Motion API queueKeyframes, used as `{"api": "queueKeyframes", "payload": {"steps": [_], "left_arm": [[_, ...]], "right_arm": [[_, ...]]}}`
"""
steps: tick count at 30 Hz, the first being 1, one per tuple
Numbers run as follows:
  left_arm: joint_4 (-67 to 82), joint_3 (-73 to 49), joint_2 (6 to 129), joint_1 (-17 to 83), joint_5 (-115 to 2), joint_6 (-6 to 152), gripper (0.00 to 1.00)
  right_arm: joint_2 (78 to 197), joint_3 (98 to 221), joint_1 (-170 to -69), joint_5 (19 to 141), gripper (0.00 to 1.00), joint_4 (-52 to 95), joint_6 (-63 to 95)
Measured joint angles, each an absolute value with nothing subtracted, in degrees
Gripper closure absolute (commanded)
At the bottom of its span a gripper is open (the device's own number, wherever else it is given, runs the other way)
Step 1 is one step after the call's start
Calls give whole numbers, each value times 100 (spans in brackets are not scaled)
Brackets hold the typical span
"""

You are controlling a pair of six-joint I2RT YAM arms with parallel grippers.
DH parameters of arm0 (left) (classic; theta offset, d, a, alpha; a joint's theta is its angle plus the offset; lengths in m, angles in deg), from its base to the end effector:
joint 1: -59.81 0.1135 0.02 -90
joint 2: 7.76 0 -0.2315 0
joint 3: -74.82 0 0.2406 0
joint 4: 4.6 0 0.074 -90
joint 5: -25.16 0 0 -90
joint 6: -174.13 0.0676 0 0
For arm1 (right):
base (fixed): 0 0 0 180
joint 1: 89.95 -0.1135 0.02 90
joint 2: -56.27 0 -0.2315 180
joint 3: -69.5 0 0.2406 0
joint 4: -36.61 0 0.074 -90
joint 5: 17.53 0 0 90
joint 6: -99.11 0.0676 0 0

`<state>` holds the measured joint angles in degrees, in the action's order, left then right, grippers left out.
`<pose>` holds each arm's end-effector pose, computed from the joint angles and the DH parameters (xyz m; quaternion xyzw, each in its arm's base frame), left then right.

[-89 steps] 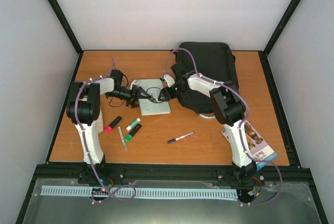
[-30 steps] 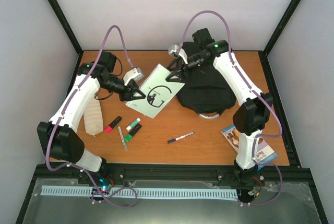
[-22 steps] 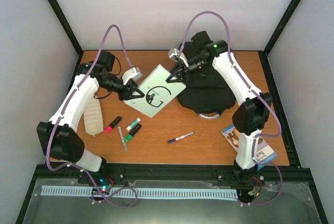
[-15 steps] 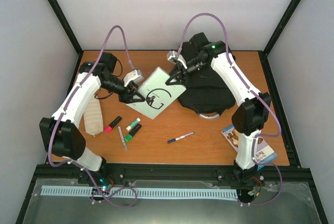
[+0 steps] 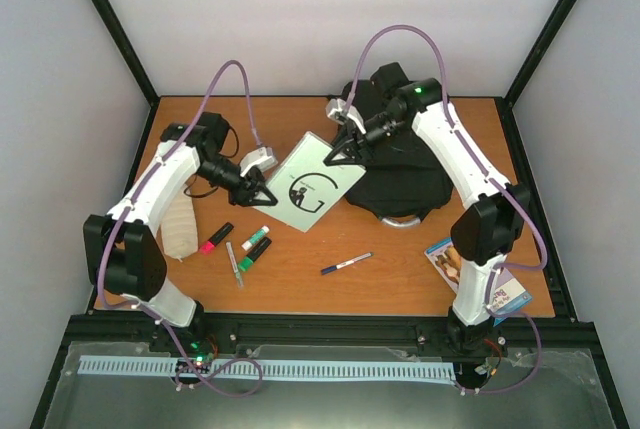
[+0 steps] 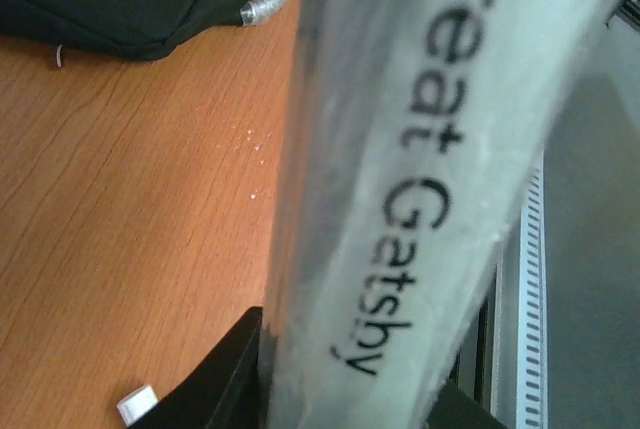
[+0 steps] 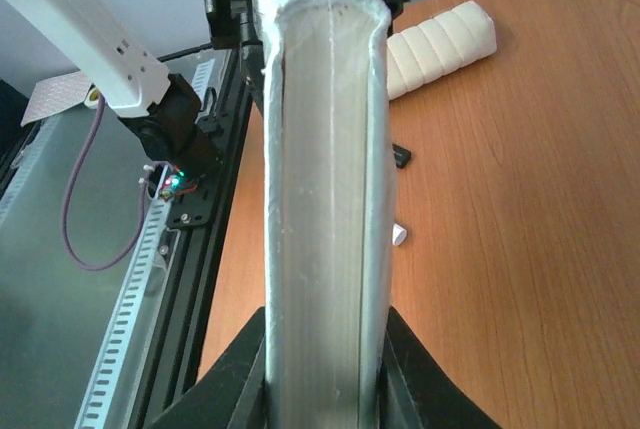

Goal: Pack the student bag
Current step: Pick up the book from the center of the board.

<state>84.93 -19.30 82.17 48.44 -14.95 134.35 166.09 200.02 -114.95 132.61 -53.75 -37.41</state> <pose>0.2537 -0.1038 0.2454 0.4786 0.7694 -0.3852 0.1749 0.3024 0.2057 0.3154 -0.5696 0.6395 0.4560 0.2422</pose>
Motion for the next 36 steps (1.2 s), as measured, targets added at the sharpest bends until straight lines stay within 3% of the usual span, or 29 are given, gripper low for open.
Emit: {"api": "queueKeyframes", "payload": {"steps": [2, 4, 7, 10, 16, 21, 28, 36], "left_arm": [[8432, -1904, 8217, 4844, -1447, 13483, 91], [8397, -1904, 8207, 4826, -1403, 13470, 98], [8329, -1906, 8213, 4817, -1366, 13380, 99], [8342, -1906, 8215, 4802, -1346, 13205, 99], [8318, -1908, 8440, 4798, -1663, 12124, 99], [8170, -2122, 9055, 4798, -1809, 10766, 99], [8065, -2120, 9439, 4822, -1694, 9997, 99], [7962, -2109, 9592, 4822, -1512, 9575, 99]], "right_arm": [[16583, 20002, -11475, 13270, 97, -5351, -3706], [16583, 19986, -11405, 13338, 90, -5346, -3682], [16583, 19940, -11350, 13392, 64, -5254, -3540], [16583, 19895, -11256, 13335, 52, -4986, -3260], [16377, 19495, -10474, 12929, 47, -4511, -2998], [15870, 18459, -9871, 11836, 46, -4343, -3315], [15116, 16828, -9840, 10201, 39, -4225, -4266], [14954, 16089, -9840, 9082, 35, -3891, -4974]]}}
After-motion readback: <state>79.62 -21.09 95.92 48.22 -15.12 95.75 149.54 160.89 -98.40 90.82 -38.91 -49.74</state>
